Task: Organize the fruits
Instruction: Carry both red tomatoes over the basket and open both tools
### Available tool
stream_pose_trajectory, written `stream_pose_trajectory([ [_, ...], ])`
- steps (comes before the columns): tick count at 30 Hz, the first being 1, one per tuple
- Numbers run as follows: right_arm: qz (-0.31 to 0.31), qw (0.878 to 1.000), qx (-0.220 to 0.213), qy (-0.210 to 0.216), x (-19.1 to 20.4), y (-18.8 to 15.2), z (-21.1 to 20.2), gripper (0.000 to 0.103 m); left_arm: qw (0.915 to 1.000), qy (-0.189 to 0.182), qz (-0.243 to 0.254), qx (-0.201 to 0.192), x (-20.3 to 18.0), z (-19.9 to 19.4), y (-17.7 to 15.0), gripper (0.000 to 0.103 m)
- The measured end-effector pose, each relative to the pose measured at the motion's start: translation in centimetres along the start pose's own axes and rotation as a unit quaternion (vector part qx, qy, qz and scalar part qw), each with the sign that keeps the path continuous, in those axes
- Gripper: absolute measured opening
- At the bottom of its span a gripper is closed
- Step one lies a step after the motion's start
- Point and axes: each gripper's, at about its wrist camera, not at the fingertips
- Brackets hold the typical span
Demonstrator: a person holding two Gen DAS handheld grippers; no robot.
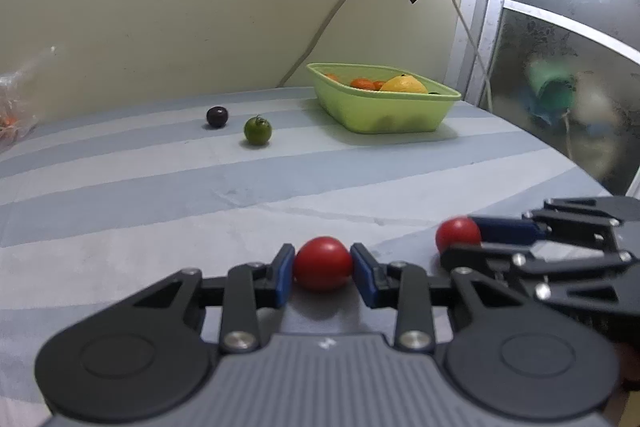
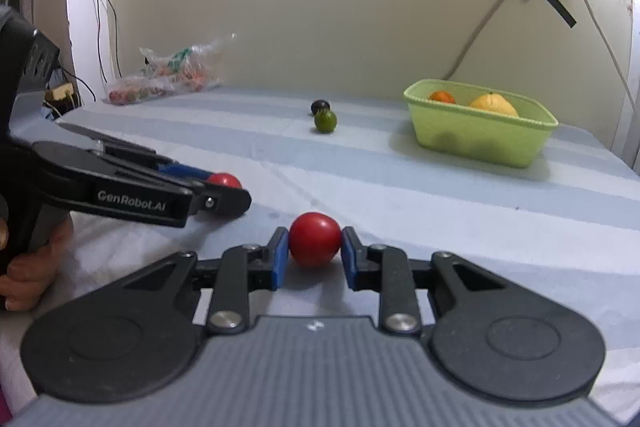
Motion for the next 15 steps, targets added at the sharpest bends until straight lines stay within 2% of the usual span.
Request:
stream_pose_trajectory([
  [5,0.028,0.999,-0.035,-0.028,-3.5,2.3,0.4,0.031,0.9991,-0.033,-0.013,-0.022,0.2,0.7,4.4,0.031],
  [10,0.049,0.994,-0.079,-0.065,-8.3,6.1,2.6,0.031,0.9967,-0.066,-0.022,-0.041,-0.4,4.6,11.0,0.031],
  [12,0.056,0.991,-0.088,-0.080,-10.0,7.3,3.9,0.031,0.9960,-0.077,-0.033,-0.030,-0.5,7.4,13.3,0.031],
  [15,0.064,0.992,-0.083,-0.077,-11.3,8.4,6.1,0.031,0.9921,-0.098,-0.078,-0.001,0.0,11.9,16.2,0.031],
])
Point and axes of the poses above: each gripper's, at about its wrist camera, not at the fingertips, and z roughly the way its jaws point, x to its left, y to its top, and after that the axes turned 2 degrees about -x, right-handed
